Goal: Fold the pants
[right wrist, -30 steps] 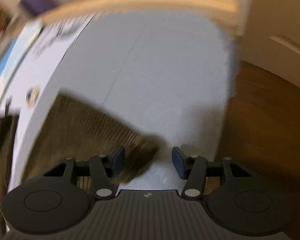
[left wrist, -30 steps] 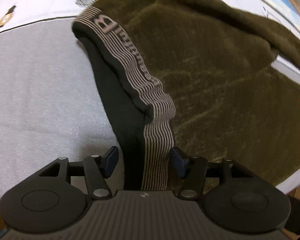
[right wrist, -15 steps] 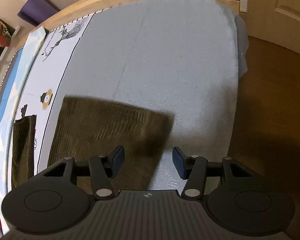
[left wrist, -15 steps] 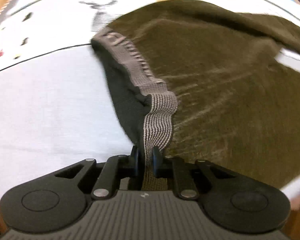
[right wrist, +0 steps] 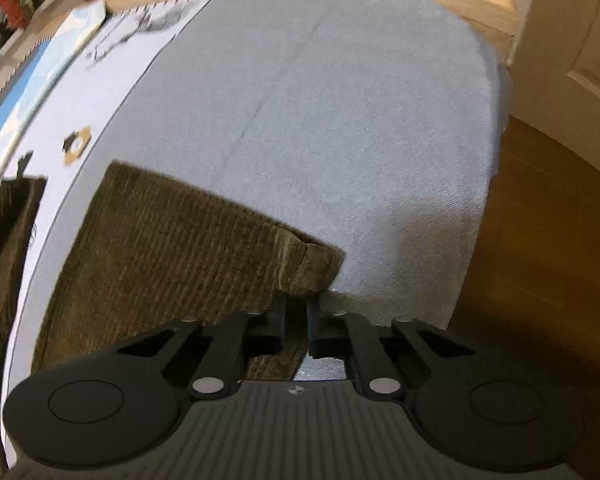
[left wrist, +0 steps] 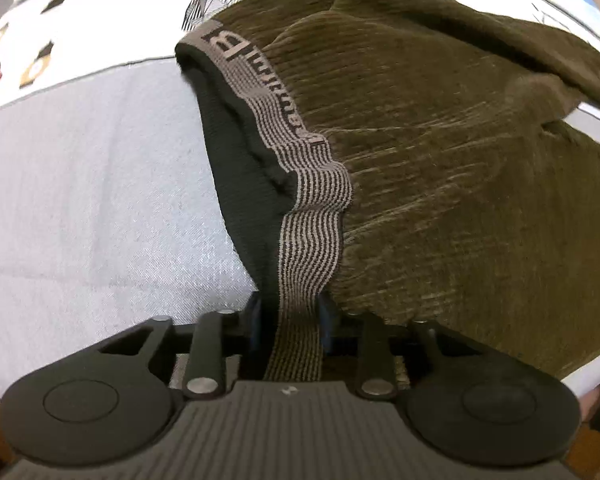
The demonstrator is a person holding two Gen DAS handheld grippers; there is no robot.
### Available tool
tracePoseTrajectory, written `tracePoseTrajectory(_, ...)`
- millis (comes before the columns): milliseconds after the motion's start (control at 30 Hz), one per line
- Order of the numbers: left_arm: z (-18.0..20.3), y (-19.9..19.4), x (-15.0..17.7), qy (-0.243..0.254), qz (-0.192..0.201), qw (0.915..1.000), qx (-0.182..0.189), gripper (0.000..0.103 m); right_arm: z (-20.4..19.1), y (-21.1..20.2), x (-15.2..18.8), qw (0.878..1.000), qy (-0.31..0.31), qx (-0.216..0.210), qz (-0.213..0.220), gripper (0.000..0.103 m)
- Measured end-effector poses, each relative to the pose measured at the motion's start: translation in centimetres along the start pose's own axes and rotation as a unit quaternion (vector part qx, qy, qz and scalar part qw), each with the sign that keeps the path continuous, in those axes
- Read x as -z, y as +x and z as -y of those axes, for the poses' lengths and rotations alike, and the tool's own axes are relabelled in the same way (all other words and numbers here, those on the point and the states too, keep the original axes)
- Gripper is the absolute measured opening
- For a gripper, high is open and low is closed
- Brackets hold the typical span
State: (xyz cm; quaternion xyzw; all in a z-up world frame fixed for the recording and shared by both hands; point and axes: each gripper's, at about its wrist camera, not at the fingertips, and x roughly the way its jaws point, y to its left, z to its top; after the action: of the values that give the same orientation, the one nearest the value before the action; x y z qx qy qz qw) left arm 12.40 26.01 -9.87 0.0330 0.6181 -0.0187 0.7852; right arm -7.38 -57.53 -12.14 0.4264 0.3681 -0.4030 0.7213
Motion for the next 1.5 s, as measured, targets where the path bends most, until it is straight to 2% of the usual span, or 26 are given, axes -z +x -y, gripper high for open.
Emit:
tracePoseTrajectory(100,-0.2,-0.8,0.2,-0.005,0.008,0.9997,0.022,0.014,1.6,-1.8,-0.8,0.998,0.037,0.012,0.041,0.007)
tracePoseTrajectory(133,-0.4,-1.2,0.4,-0.002,0.009,0.9995,0.030,0.014,2.0,-1.9,-1.0,0.998,0.049,0.020,0.044,0.007)
tracePoseTrajectory(200,0.0,-2.1,1.0,0.029,0.019,0.9993,0.015,0.013,2.8,-1.5,-1.0,0.997,0.058,0.030,0.030,0.007)
tracePoseTrajectory(267,-0.2,-2.6,1.4,0.036,0.013,0.9992,0.006,0.009,2.9,-1.2,-0.8,0.997,0.059,0.036,0.025,0.007)
tracePoseTrajectory(300,-0.4,-2.4,1.6,0.044,0.007,0.9989,-0.011,0.000,2.3,-0.7,-0.9,0.998,0.047,0.038,0.022,0.007)
tracePoseTrajectory(333,-0.3,-1.8,1.5,0.057,-0.003,0.9970,-0.053,0.000,1.8,-0.4,-0.8,0.999,0.026,0.038,0.014,0.008)
tracePoseTrajectory(367,-0.5,-0.8,1.7,0.081,-0.017,0.9883,-0.128,0.000,1.4,-0.2,-0.8,0.999,0.011,0.046,0.014,0.008)
tracePoseTrajectory(400,-1.0,-0.3,1.7,0.083,-0.025,0.9831,-0.161,0.000,1.3,-0.1,-0.8,0.998,0.006,0.054,0.012,0.011)
tracePoseTrajectory(433,-2.1,-0.6,1.3,0.052,-0.019,0.9894,-0.134,0.000,1.2,0.2,-0.9,0.998,0.007,0.058,0.008,0.012)
tracePoseTrajectory(467,-2.9,-1.5,0.9,0.018,-0.001,0.9958,-0.090,0.004,1.1,0.2,-1.0,0.998,0.008,0.062,0.005,0.014)
tracePoseTrajectory(500,-3.7,-2.7,0.5,-0.015,0.026,0.9980,-0.056,0.005,1.1,-0.1,-0.8,0.998,0.010,0.066,0.008,0.019)
tracePoseTrajectory(533,-4.1,-4.2,0.0,-0.038,0.065,0.9965,-0.037,0.006,1.0,-0.6,-0.9,0.997,0.013,0.073,0.019,0.020)
tracePoseTrajectory(600,-3.6,-5.9,-0.6,-0.042,0.109,0.9928,-0.028,0.012,0.7,-2.0,-1.0,0.995,0.016,0.086,0.058,0.020)
tracePoseTrajectory(733,-0.7,-6.9,-1.9,-0.023,0.131,0.9911,-0.009,0.017,-1.4,-4.8,-1.1,0.989,-0.007,0.043,0.143,0.021)
tracePoseTrajectory(800,1.4,-7.2,-2.4,0.003,0.148,0.9890,-0.013,0.030,-2.8,-5.7,-0.8,0.987,-0.030,0.001,0.158,0.021)
tracePoseTrajectory(900,4.7,-7.8,-2.8,0.029,0.192,0.9808,-0.016,0.046,-5.2,-6.6,-0.2,0.980,-0.069,-0.055,0.176,0.021)
tracePoseTrajectory(1033,9.2,-8.7,-3.7,0.060,0.254,0.9651,-0.018,0.047,-8.5,-7.7,0.5,0.966,-0.118,-0.127,0.193,0.021)
tracePoseTrajectory(1133,12.9,-9.0,-4.8,0.087,0.283,0.9548,-0.025,0.047,-10.8,-8.2,0.8,0.954,-0.137,-0.191,0.187,0.021)
tracePoseTrajectory(1233,16.2,-9.0,-5.8,0.103,0.296,0.9495,-0.008,0.047,-13.6,-8.2,1.4,0.950,-0.155,-0.205,0.178,0.021)
tracePoseTrajectory(1267,17.2,-8.9,-6.1,0.109,0.300,0.9475,-0.005,0.038,-14.4,-8.0,1.5,0.950,-0.158,-0.209,0.172,0.021)
tracePoseTrajectory(1300,18.2,-8.8,-6.5,0.114,0.301,0.9467,-0.001,0.022,-15.0,-7.9,1.7,0.949,-0.161,-0.215,0.166,0.021)
tracePoseTrajectory(1333,19.2,-8.6,-7.0,0.117,0.294,0.9488,0.006,0.011,-15.7,-7.7,1.8,0.948,-0.165,-0.220,0.162,0.021)
tracePoseTrajectory(1367,20.6,-8.1,-7.9,0.117,0.274,0.9544,0.011,0.000,-16.4,-7.4,1.9,0.946,-0.170,-0.225,0.159,0.020)
tracePoseTrajectory(1433,23.5,-7.1,-9.4,0.128,0.254,0.9586,0.003,0.000,-18.0,-6.8,2.2,0.945,-0.176,-0.230,0.153,0.019)
tracePoseTrajectory(1500,26.6,-6.2,-10.7,0.142,0.255,0.9563,0.016,0.000,-19.2,-5.7,2.3,0.948,-0.173,-0.228,0.143,0.019)
